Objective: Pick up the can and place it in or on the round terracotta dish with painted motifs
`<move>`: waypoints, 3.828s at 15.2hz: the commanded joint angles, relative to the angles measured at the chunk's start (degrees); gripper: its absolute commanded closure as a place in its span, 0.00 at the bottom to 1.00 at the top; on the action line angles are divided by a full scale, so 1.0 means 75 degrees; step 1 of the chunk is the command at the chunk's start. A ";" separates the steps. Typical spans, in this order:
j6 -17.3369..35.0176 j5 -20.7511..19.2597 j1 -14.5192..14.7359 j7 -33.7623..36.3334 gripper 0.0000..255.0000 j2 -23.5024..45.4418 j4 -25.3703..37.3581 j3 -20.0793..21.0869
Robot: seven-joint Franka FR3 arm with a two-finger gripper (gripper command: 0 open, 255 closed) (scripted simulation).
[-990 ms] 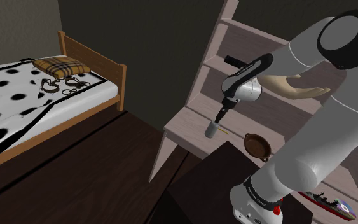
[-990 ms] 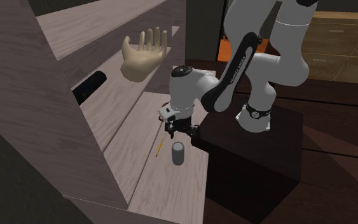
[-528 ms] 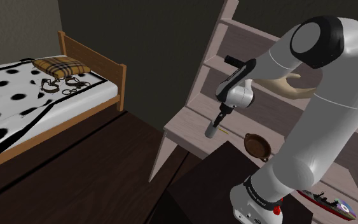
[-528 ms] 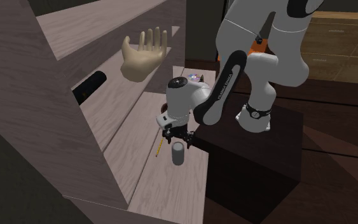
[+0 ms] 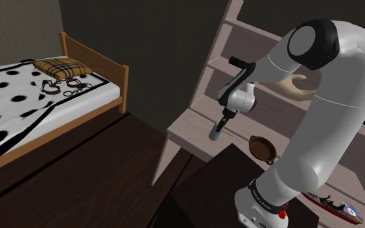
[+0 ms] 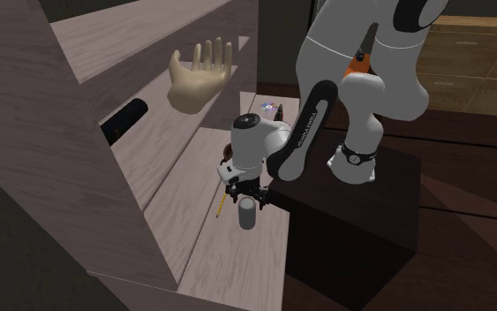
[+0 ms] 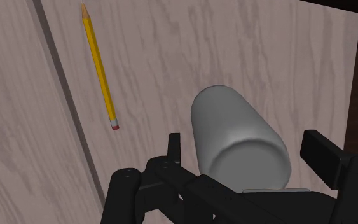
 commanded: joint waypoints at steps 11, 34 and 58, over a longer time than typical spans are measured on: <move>0.0002 0.0004 -0.0003 -0.0004 1.00 0.0004 0.0003 0.0003; -0.2203 -0.3143 0.0714 0.2283 1.00 -0.2708 -0.0064 -0.1226; -0.3150 -0.4204 -0.1439 -0.2035 1.00 -0.3433 0.0507 -0.4171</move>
